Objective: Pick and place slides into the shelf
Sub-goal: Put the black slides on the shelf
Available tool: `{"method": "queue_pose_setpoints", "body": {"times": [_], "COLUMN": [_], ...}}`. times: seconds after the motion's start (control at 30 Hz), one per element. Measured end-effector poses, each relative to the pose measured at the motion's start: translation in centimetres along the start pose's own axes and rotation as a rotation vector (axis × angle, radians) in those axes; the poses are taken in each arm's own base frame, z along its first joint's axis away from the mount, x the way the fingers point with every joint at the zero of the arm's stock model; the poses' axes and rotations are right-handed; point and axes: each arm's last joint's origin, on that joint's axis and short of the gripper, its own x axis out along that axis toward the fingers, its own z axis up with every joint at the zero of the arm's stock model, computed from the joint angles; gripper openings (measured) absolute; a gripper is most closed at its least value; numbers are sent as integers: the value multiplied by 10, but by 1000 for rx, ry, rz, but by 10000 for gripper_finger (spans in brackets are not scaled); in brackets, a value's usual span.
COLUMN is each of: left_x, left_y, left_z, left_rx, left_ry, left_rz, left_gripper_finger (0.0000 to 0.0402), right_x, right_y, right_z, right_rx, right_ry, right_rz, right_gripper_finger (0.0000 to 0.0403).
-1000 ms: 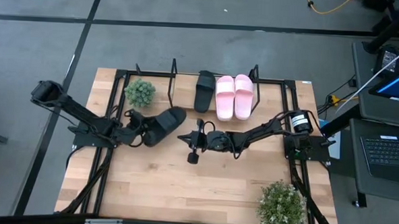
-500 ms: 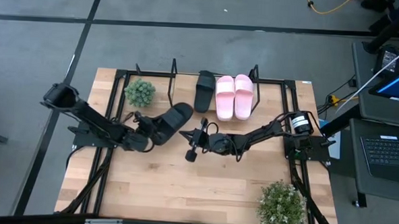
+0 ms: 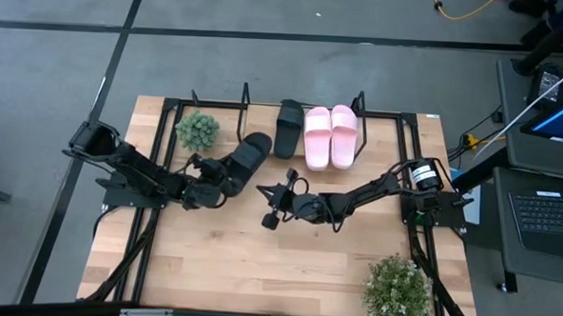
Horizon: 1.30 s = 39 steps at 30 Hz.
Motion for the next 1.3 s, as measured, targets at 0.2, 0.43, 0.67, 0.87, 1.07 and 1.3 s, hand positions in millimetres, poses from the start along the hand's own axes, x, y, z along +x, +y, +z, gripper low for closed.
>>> {"method": "queue_pose_setpoints", "body": {"times": [0.2,0.43,0.67,0.87,1.07,1.3], "left_x": [3,3,3,3,3,3], "left_y": [-1,-2,-2,-3,-6,-7], "left_z": [2,2,2,3,8,9], "left_rx": [-33,-40,-43,-49,-46,-28], "left_ry": [9,16,18,26,14,8], "left_rz": [-20,-35,-41,-60,-95,-102], "left_gripper_finger": [0,0,0,5,2,2], "right_x": [2,10,18,18,18,19], "right_y": [-2,-15,-28,-27,-27,-28], "right_z": [-3,-3,-4,-2,-2,-2], "right_rx": [-14,15,133,146,144,141], "right_ry": [23,26,24,10,7,7], "right_rz": [-4,-39,-66,-14,-12,-14], "right_gripper_finger": [46,88,101,101,101,101]}}
